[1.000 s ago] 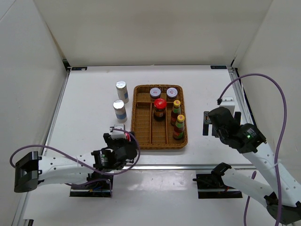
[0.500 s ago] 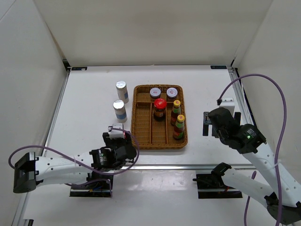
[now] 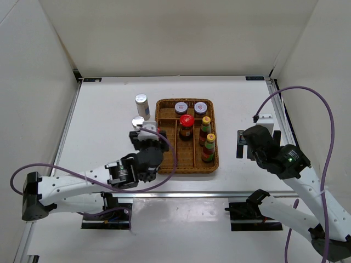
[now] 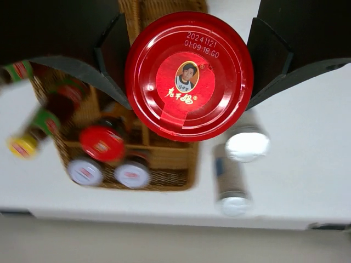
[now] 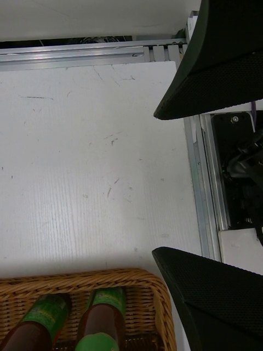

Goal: Organize the condiment bottles

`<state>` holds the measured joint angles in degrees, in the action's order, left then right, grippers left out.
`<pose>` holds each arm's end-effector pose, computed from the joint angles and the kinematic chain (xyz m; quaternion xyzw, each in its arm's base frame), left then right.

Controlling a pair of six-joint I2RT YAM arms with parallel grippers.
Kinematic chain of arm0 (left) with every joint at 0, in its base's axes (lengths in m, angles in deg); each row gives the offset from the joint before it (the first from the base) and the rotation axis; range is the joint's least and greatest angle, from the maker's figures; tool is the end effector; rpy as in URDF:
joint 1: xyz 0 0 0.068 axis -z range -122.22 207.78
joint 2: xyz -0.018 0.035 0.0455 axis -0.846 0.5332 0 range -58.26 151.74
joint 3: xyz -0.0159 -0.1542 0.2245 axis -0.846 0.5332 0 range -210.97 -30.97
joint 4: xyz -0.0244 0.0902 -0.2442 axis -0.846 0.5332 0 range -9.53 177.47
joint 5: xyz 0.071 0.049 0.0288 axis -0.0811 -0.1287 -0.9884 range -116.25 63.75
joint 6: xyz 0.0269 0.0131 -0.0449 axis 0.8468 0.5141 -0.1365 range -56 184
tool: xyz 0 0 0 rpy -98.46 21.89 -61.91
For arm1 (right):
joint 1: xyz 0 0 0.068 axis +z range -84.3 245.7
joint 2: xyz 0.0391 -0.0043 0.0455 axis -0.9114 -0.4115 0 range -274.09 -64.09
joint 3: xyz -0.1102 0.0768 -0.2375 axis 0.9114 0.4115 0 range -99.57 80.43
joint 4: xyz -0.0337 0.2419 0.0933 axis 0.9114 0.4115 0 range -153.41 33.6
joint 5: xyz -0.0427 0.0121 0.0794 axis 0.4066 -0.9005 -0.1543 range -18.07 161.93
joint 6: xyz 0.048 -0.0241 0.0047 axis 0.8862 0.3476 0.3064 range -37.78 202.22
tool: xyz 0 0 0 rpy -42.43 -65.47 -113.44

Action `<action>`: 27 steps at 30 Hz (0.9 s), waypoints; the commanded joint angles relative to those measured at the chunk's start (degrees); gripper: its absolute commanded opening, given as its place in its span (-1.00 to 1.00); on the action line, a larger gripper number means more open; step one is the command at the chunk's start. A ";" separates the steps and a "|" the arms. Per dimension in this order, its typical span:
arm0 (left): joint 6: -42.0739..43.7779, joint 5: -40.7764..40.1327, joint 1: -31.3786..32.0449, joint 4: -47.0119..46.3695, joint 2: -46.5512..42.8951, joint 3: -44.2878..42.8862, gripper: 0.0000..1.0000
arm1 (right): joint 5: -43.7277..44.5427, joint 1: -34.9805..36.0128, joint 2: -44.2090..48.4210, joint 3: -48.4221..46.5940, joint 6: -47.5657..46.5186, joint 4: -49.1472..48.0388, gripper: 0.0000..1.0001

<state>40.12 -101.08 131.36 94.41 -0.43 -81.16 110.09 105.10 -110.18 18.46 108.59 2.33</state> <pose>0.0916 -0.1896 0.3332 -0.0340 0.7396 -0.0042 0.6722 0.1082 0.0603 0.3505 0.0109 0.8947 -0.0817 0.4391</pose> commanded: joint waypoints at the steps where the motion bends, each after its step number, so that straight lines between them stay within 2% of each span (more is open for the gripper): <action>1: 21.02 18.28 0.33 -30.23 1.50 6.30 -0.79 | 0.34 0.24 1.43 0.28 -0.53 -1.57 1.00; 2: 22.54 23.19 -0.27 -36.72 2.46 6.86 -0.79 | 0.34 0.24 1.44 0.28 -0.53 -1.57 1.00; 7: 25.46 34.90 -4.58 -36.79 12.03 2.12 -0.79 | 0.34 0.24 2.58 0.28 -0.53 -1.57 1.00; 11: 21.52 43.25 -8.89 -39.58 14.42 2.02 -0.79 | 0.34 0.24 3.11 0.28 -0.53 -1.57 1.00; 19: 14.83 49.16 -14.77 -43.36 18.90 3.35 -0.79 | 0.87 0.24 4.16 0.28 -0.53 -1.57 1.00; 27: 9.73 52.42 -15.31 -47.77 23.12 5.54 -0.79 | 0.87 0.24 4.16 0.28 -0.53 -1.57 1.00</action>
<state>52.88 -51.20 116.12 56.16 24.20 -75.24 110.11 105.10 -106.42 18.46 108.59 2.35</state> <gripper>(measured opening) 0.795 0.998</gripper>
